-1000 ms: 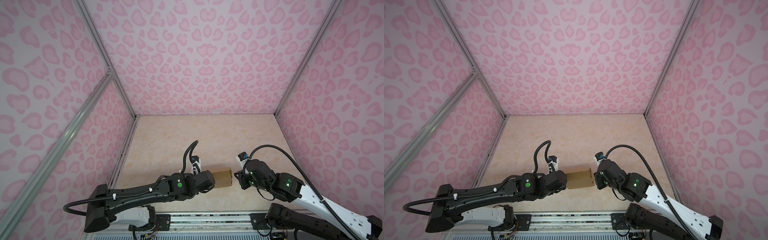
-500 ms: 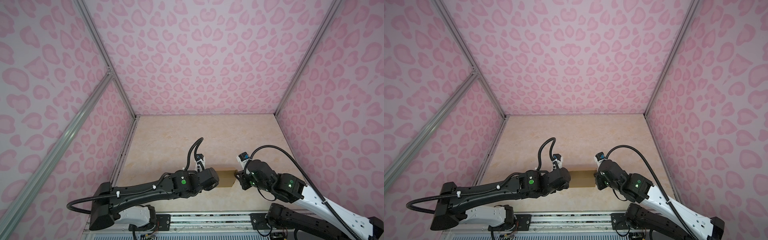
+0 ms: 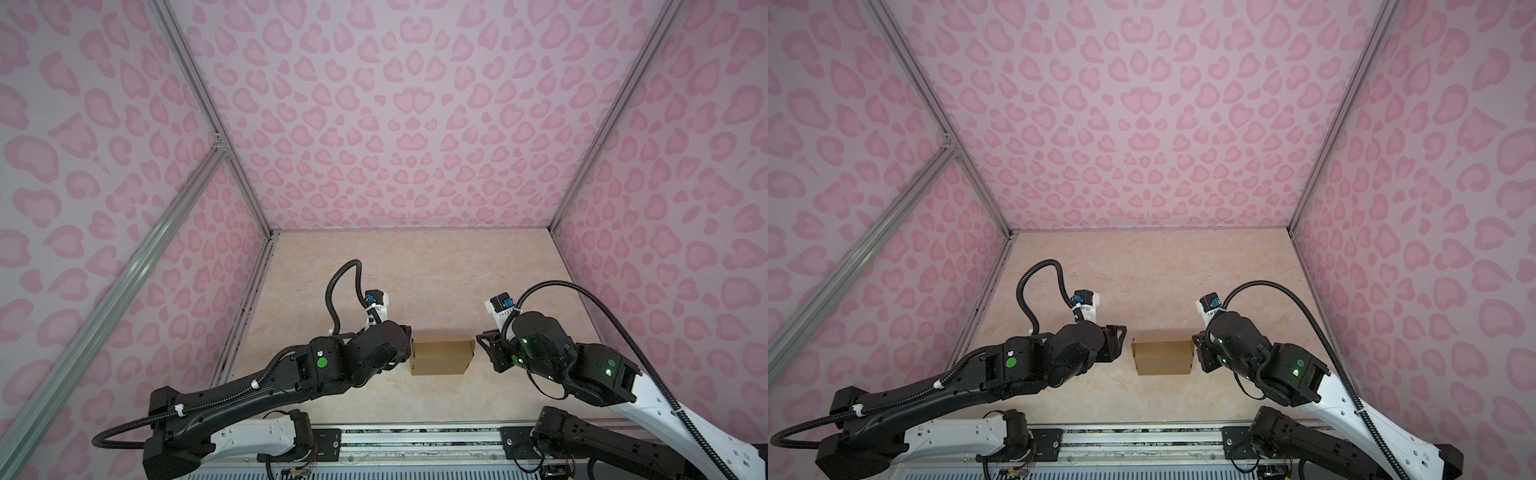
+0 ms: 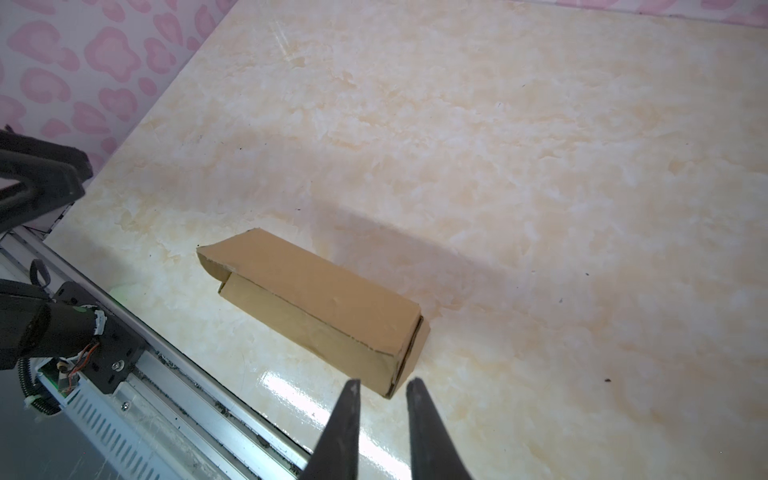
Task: Fold the paper box
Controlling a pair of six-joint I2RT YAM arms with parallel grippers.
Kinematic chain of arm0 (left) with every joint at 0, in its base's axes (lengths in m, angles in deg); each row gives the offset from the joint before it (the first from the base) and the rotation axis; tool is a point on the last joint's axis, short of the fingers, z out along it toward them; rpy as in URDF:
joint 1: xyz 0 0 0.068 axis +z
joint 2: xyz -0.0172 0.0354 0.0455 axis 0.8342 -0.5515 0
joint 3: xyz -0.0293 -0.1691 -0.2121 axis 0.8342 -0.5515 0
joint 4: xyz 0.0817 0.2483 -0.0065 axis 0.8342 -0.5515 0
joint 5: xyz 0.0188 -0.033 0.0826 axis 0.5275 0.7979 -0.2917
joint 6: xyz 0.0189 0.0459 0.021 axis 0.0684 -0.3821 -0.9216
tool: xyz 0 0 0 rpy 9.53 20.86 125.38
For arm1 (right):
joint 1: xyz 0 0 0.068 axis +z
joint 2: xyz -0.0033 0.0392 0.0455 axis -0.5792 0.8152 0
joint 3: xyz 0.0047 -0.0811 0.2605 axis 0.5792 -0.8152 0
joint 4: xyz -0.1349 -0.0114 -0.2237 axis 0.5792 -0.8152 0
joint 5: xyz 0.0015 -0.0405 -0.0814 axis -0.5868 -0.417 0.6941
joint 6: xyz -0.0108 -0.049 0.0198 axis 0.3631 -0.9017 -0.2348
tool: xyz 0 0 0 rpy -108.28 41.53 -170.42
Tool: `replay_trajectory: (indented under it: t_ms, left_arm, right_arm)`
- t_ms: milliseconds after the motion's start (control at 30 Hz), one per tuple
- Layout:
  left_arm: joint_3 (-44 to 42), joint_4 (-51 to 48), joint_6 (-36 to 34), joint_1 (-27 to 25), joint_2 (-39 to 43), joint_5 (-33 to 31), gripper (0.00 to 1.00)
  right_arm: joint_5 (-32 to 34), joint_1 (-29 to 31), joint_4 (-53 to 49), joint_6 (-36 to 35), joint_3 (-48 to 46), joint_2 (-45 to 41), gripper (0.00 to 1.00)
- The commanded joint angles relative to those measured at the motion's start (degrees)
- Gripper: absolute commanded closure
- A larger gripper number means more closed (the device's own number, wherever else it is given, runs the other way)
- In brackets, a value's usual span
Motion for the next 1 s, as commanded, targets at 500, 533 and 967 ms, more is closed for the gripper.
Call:
replay_trajectory:
  t_ms: [500,533,967]
  left_arm:
    - [-0.16,9.69,-12.44,6.48,-2.85,5.58,0.12]
    - [-0.36,10.16,-12.44,6.60,-3.17,5.90,0.12]
    - [-3.97,18.81,-9.44,6.90,-6.59,14.93,0.12]
  right_arm:
    - [-14.96,-11.33,14.63,-0.45,-0.87,5.18,0.02]
    - [-15.95,-11.84,15.59,0.20,-1.53,5.16,0.02]
    - [-24.63,-14.36,26.24,5.51,-10.36,3.72,0.02]
